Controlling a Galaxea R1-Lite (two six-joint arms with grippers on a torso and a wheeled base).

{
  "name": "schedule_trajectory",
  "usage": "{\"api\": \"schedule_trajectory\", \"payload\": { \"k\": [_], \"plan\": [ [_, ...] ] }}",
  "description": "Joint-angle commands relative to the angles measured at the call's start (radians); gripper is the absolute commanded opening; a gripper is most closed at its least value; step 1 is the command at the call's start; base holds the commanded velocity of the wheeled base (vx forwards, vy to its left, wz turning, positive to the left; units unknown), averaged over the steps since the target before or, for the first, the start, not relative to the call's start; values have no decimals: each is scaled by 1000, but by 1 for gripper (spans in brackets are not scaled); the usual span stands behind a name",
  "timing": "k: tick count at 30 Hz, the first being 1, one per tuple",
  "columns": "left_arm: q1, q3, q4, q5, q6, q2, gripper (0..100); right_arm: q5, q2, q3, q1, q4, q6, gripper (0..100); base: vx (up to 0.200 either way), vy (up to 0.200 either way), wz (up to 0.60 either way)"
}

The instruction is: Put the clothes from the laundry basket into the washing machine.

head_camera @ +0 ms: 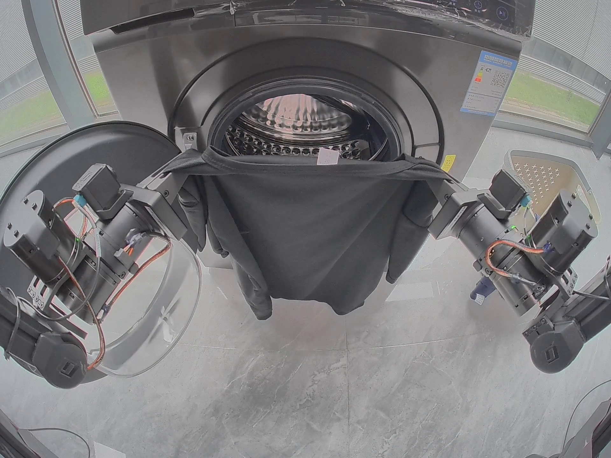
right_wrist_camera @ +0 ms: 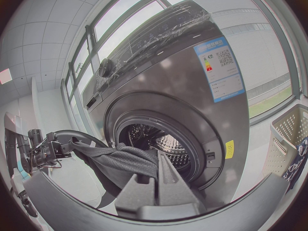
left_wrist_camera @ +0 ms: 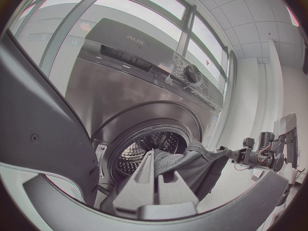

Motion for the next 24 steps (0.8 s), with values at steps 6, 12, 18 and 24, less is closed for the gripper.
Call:
{"api": "schedule_trajectory", "payload": {
  "k": [6,12,18,24],
  "plan": [
    [-7,17,-1,1,-1,-38,0,-42,-71,3,9,1,-3,0,0,0,0],
    [0,90,-1,0,1,-46,0,-39,-70,24,9,1,3,0,0,0,0],
    [-25,73,-1,0,1,-75,0,-44,-87,15,28,3,0,0,0,0,0],
    [-28,78,-1,0,-1,-83,0,-40,-98,23,28,3,-1,0,0,0,0]
  ]
}}
